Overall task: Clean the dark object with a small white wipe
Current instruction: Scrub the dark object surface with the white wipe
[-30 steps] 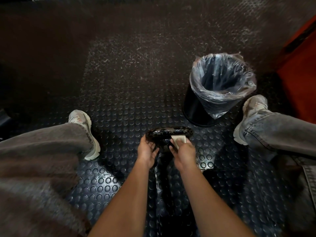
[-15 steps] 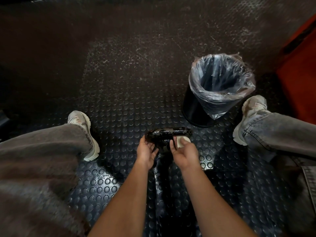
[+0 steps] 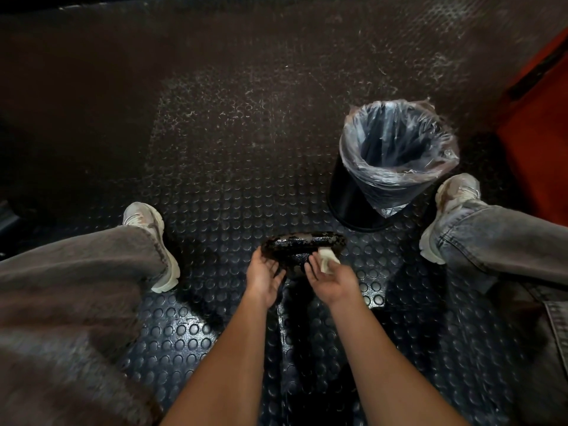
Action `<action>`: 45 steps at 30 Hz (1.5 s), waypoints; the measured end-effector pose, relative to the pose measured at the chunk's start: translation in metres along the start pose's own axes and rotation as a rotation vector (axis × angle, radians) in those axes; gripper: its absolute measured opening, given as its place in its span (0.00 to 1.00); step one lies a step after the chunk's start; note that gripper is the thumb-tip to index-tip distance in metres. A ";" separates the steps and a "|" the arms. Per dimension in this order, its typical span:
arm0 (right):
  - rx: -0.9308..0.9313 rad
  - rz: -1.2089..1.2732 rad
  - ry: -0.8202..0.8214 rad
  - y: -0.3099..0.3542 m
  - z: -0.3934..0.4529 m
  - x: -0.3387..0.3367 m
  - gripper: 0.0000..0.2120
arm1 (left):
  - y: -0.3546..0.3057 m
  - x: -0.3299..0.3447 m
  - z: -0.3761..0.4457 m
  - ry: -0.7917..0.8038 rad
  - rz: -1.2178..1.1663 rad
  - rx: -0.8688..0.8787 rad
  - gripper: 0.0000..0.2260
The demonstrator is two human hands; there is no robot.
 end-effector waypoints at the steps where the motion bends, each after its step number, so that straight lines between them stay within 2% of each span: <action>1: 0.017 -0.031 -0.009 -0.001 0.000 -0.002 0.16 | 0.000 0.000 0.001 -0.004 -0.002 -0.004 0.22; 4: 0.037 -0.128 0.005 0.000 -0.007 0.000 0.16 | 0.001 0.000 -0.001 -0.004 0.000 -0.004 0.22; 6: 0.021 -0.165 0.052 0.003 -0.012 0.008 0.13 | -0.001 0.001 -0.004 -0.003 0.005 0.006 0.22; 9: -0.006 -0.016 0.070 0.007 -0.015 0.020 0.05 | -0.002 0.001 -0.007 -0.007 0.008 0.014 0.21; 11: -0.053 0.005 0.067 0.003 -0.019 0.021 0.05 | -0.003 0.002 -0.007 -0.004 0.012 0.013 0.22; 14: -0.246 -0.246 0.028 -0.002 -0.022 0.016 0.06 | -0.002 0.002 -0.005 -0.003 0.018 0.007 0.22; 16: -0.287 -0.270 0.017 -0.002 -0.022 0.014 0.05 | -0.002 0.000 -0.004 -0.004 0.012 0.002 0.22; 21: -0.030 0.118 0.032 0.006 -0.014 0.014 0.04 | -0.001 0.001 -0.005 0.002 0.009 -0.001 0.22; 25: 0.016 0.119 -0.013 0.009 -0.011 0.008 0.10 | -0.001 0.001 -0.004 0.001 0.009 0.002 0.22; 27: 0.001 0.097 0.004 0.012 -0.011 0.008 0.09 | 0.000 0.001 -0.003 0.002 0.013 0.000 0.23; 30: -0.087 0.031 0.038 0.007 -0.013 0.012 0.07 | -0.001 0.001 -0.004 -0.002 0.007 0.000 0.23; 34: -0.352 -0.255 0.008 -0.001 -0.019 0.011 0.06 | -0.002 0.001 -0.008 -0.006 0.008 0.001 0.21; 36: -0.434 -0.315 -0.017 0.005 -0.022 0.010 0.07 | -0.002 0.001 -0.007 -0.003 0.007 0.002 0.21; 37: -0.422 -0.296 -0.029 0.008 -0.021 0.009 0.06 | -0.002 0.001 -0.006 0.000 0.009 0.002 0.21; 39: -0.269 -0.147 -0.034 0.009 -0.014 0.006 0.05 | -0.001 0.001 -0.006 0.005 0.013 0.002 0.22; 41: -0.102 0.008 -0.019 0.004 -0.010 0.005 0.09 | -0.001 0.001 -0.006 -0.003 0.018 0.003 0.22; 45: -0.028 0.088 -0.017 0.002 -0.007 0.001 0.13 | -0.002 0.001 -0.007 -0.003 0.017 0.003 0.22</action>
Point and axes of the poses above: each hand's wrist, its own z-axis towards the middle knuckle, its own x-axis out of the palm, y = z × x, the point moved 5 cm from there along z, towards the middle knuckle, and after that the axes turned 11 degrees about -y, right-handed, at the moved point
